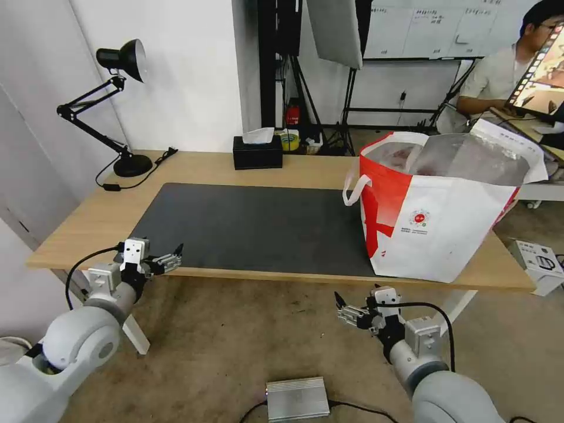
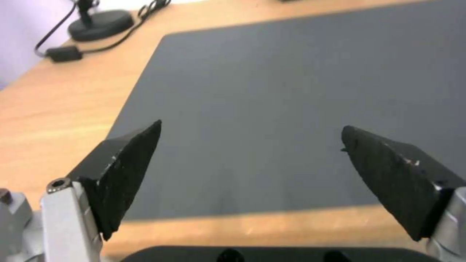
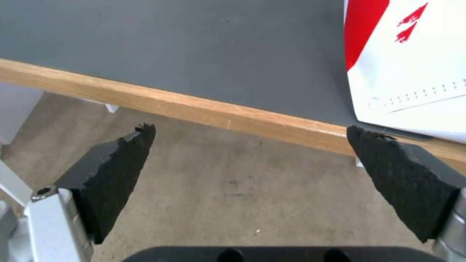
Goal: Pick up the trash from the table and place it into the takeout bag.
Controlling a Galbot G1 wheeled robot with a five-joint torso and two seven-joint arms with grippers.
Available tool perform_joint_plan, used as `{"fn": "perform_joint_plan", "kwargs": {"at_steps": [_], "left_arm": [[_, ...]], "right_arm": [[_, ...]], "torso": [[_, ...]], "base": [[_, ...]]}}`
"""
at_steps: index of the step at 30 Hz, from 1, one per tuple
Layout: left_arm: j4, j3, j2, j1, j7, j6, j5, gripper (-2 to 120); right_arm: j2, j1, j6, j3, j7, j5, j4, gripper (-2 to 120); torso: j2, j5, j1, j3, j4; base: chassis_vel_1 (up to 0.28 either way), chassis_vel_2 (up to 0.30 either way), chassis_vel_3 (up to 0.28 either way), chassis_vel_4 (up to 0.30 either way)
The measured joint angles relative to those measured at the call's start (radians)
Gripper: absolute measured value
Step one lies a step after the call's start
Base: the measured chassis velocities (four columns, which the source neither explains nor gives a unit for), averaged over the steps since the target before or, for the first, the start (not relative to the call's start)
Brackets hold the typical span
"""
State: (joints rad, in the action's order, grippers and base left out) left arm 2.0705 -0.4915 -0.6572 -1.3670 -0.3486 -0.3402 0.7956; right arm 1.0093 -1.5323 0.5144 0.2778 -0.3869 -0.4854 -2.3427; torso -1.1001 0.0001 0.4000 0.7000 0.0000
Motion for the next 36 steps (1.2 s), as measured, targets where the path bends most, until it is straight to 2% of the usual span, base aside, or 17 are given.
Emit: {"fn": "perform_joint_plan", "kwargs": {"at_steps": [3, 4, 8, 15, 36], "left_arm": [[0.031, -0.03, 0.003, -0.028, -0.039, -0.081, 0.012, 100], [0.031, -0.03, 0.003, -0.028, -0.039, -0.081, 0.012, 100], [0.068, -0.069, 0.002, -0.055, -0.072, -0.186, 0.077, 100], [0.093, -0.093, -0.003, -0.068, -0.095, -0.258, 0.145, 100], [0.089, -0.089, -0.018, -0.051, -0.13, -0.321, 0.207, 100]], "right_arm": [[0.0, 0.0, 0.0, 0.0, 0.0, 0.0, 0.0, 100], [0.0, 0.0, 0.0, 0.0, 0.0, 0.0, 0.0, 100], [0.0, 0.0, 0.0, 0.0, 0.0, 0.0, 0.0, 100], [0.0, 0.0, 0.0, 0.0, 0.0, 0.0, 0.0, 100], [0.0, 0.0, 0.0, 0.0, 0.0, 0.0, 0.0, 100]], "torso": [[0.0, 0.0, 0.0, 0.0, 0.0], [0.0, 0.0, 0.0, 0.0, 0.0], [0.0, -0.0001, 0.0, 0.0, 0.0], [0.0, 0.0, 0.0, 0.0, 0.0], [0.0, -0.0001, 0.0, 0.0, -0.0001]], "base": [[0.0, 0.0, 0.0, 0.0], [0.0, 0.0, 0.0, 0.0], [0.0, 0.0, 0.0, 0.0], [0.0, 0.0, 0.0, 0.0], [0.0, 0.0, 0.0, 0.0]]}}
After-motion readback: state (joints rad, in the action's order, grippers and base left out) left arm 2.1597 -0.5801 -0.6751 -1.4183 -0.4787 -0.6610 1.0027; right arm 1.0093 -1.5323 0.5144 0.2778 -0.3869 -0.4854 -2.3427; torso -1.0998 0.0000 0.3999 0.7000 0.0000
